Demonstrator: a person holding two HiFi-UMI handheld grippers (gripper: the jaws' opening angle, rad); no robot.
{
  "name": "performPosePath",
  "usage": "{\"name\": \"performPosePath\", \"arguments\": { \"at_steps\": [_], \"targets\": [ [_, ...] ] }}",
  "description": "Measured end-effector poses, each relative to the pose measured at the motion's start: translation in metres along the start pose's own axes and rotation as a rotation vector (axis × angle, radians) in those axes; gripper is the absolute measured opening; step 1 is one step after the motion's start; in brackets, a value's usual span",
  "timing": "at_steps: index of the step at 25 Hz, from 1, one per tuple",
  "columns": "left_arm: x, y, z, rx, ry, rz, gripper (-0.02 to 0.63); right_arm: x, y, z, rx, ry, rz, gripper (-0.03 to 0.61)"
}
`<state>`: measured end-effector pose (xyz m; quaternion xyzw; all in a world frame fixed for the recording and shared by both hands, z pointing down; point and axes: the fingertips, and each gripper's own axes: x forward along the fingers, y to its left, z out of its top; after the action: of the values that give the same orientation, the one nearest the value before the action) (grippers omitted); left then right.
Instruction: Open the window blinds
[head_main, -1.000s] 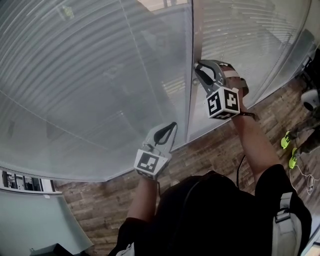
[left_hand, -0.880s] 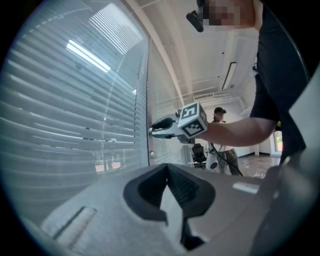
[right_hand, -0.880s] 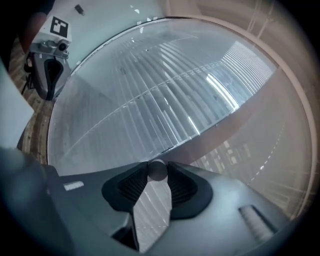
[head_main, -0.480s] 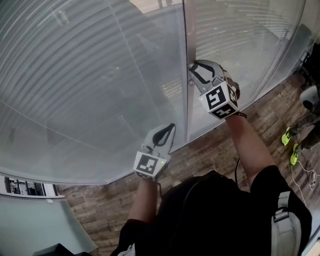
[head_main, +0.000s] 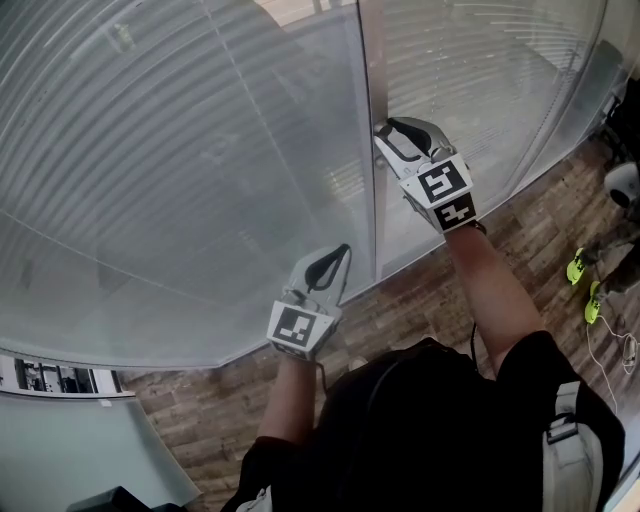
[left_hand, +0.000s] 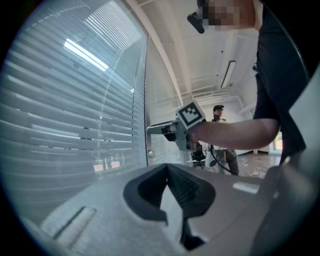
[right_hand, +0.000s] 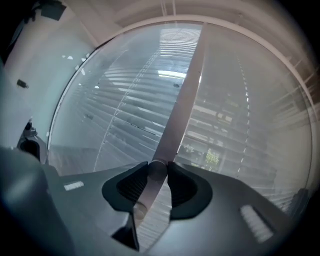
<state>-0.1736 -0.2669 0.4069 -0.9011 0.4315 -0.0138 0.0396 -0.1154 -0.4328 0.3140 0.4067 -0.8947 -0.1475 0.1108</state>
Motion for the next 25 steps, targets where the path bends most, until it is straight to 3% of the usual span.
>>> {"name": "performPosePath", "arguments": {
  "at_steps": [20, 25],
  "targets": [
    [0.003, -0.004, -0.002, -0.02, 0.019, -0.012, 0.003, -0.003, -0.011, -0.003, 0.592, -0.126, 0.028, 0.129],
    [0.003, -0.003, -0.004, -0.011, 0.015, -0.009, 0.004, -0.003, -0.01, -0.003, 0.536, -0.118, 0.002, 0.129]
  ]
}}
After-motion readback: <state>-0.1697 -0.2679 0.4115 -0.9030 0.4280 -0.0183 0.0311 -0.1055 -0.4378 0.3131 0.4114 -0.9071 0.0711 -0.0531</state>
